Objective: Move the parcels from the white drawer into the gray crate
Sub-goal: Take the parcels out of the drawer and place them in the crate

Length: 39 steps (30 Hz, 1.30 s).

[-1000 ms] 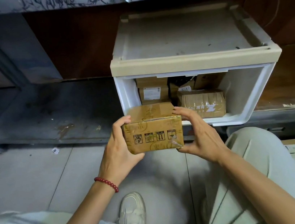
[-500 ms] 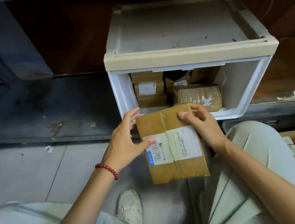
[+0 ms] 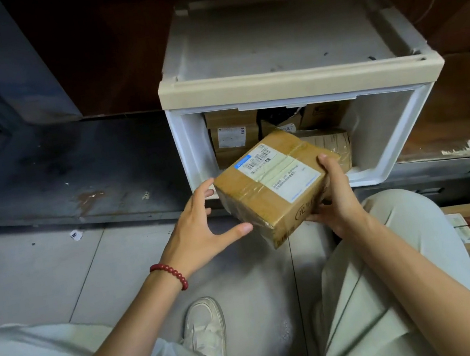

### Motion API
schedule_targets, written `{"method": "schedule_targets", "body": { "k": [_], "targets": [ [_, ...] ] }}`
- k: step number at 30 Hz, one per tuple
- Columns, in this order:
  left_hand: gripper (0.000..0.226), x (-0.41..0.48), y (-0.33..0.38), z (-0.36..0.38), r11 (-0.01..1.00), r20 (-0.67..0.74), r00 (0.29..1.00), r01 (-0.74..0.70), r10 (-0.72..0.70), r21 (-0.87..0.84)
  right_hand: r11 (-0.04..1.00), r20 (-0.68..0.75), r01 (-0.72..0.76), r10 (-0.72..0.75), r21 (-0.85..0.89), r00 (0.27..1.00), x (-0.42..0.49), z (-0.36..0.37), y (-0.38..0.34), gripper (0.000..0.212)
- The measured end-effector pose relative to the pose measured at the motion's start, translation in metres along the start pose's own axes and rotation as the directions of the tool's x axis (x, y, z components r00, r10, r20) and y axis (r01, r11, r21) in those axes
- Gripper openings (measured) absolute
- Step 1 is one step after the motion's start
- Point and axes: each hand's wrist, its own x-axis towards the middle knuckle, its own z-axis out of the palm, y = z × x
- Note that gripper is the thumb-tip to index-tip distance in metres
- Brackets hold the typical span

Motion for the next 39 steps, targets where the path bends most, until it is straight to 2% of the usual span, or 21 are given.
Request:
{"method": "schedule_targets", "body": {
  "k": [2,4,9,15,18,21,23,28,30,32,34,39],
  "targets": [
    [0.113,0.001,0.002,0.001,0.999,0.013,0.999,-0.036,0.035,0.028,0.999,0.055,-0.046,0.045,0.026,0.997,-0.002,0.001,-0.001,0.045],
    [0.115,0.002,0.004,0.001,0.998,0.004,0.998,-0.058,0.058,0.022,0.995,0.098,-0.093,0.09,0.032,0.991,-0.003,0.0,-0.002,0.042],
    [0.111,0.006,0.007,-0.003,0.991,-0.004,0.997,-0.082,0.082,-0.107,0.986,0.106,-0.166,0.167,-0.016,0.98,-0.004,0.002,-0.005,0.055],
    [0.11,0.008,0.009,-0.002,0.985,0.017,0.996,-0.08,0.083,-0.152,0.982,0.087,-0.188,0.19,-0.023,0.978,-0.002,-0.001,-0.005,0.052],
    [0.102,0.01,0.007,-0.002,0.984,0.049,0.998,-0.036,0.045,-0.174,0.982,0.099,-0.19,0.19,-0.005,0.977,-0.002,-0.001,-0.005,0.048],
    [0.091,0.012,0.01,0.001,0.953,0.06,0.998,0.036,-0.019,-0.301,0.983,0.122,-0.183,0.179,0.016,0.976,0.003,-0.005,-0.002,0.058],
    [0.092,0.014,0.009,0.0,0.925,0.053,0.997,0.067,-0.05,-0.375,0.985,0.159,-0.173,0.174,-0.02,0.972,0.006,-0.007,-0.001,0.062],
    [0.1,0.018,0.0,-0.01,0.911,-0.037,0.997,0.044,-0.064,-0.41,0.98,0.374,-0.1,0.158,-0.17,0.914,0.007,-0.009,-0.002,0.07],
    [0.108,0.017,0.001,-0.008,0.914,-0.062,0.993,0.064,-0.097,-0.399,0.972,0.414,-0.038,0.135,-0.234,0.9,0.007,-0.007,-0.001,0.078],
    [0.123,0.013,0.006,0.0,0.913,-0.035,0.989,0.118,-0.143,-0.391,0.961,0.398,0.026,0.09,-0.276,0.913,0.007,-0.005,0.001,0.089],
    [0.127,0.007,0.011,0.008,0.913,0.0,0.991,0.124,-0.135,-0.389,0.955,0.344,0.074,0.031,-0.287,0.938,0.006,-0.006,0.001,0.089],
    [0.124,0.002,0.03,0.009,0.935,-0.036,0.999,-0.015,0.002,-0.355,0.946,0.206,0.22,-0.172,-0.24,0.963,-0.01,-0.02,-0.014,0.066]
  ]
}}
